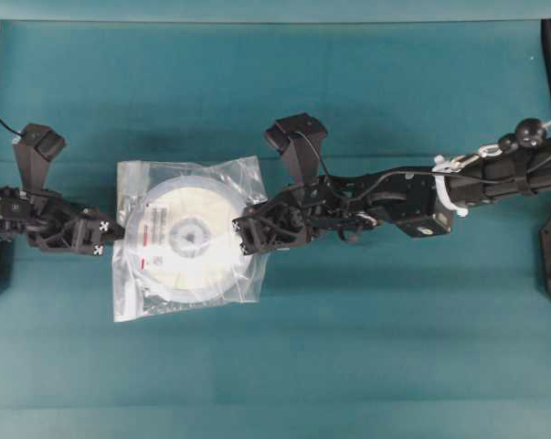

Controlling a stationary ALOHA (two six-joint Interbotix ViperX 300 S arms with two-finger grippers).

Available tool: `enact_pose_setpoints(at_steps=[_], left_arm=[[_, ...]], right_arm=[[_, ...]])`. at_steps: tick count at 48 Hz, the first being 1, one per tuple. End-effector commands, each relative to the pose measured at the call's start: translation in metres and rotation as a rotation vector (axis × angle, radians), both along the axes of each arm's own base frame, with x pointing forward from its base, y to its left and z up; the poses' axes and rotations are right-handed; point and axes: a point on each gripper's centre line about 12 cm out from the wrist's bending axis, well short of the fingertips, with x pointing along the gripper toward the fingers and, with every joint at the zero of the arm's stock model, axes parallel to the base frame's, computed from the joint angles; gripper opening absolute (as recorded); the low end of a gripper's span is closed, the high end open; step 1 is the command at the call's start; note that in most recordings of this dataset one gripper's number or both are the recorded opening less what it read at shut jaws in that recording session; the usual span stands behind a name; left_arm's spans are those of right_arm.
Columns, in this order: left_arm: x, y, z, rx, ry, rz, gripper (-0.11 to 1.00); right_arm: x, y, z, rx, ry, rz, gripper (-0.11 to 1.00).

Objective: Take out the reel from the clear zip bag.
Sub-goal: 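Hold the bag with the left gripper and pull the reel rightward out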

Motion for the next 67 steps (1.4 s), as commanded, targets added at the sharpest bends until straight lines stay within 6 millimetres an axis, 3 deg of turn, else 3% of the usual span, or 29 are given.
enact_pose_setpoints(at_steps=[1, 6, 18, 39, 67], left_arm=[[0.002, 0.001, 0.001, 0.003, -0.007, -0.001, -0.01], [0.002, 0.001, 0.001, 0.003, -0.006, -0.001, -0.01], [0.002, 0.001, 0.001, 0.003, -0.007, -0.001, -0.01], [0.002, 0.001, 0.001, 0.004, -0.007, -0.002, -0.01], [0.002, 0.001, 0.001, 0.004, -0.002, -0.003, -0.01]], right_arm=[[0.004, 0.001, 0.007, 0.009, -0.021, -0.007, 0.44], [0.004, 0.001, 0.007, 0.011, -0.017, -0.007, 0.29], [0.002, 0.0, 0.007, 0.014, -0.021, -0.017, 0.12], [-0.003, 0.001, 0.008, 0.015, -0.018, -0.017, 0.11], [-0.051, 0.003, 0.008, 0.033, 0.005, -0.054, 0.11]])
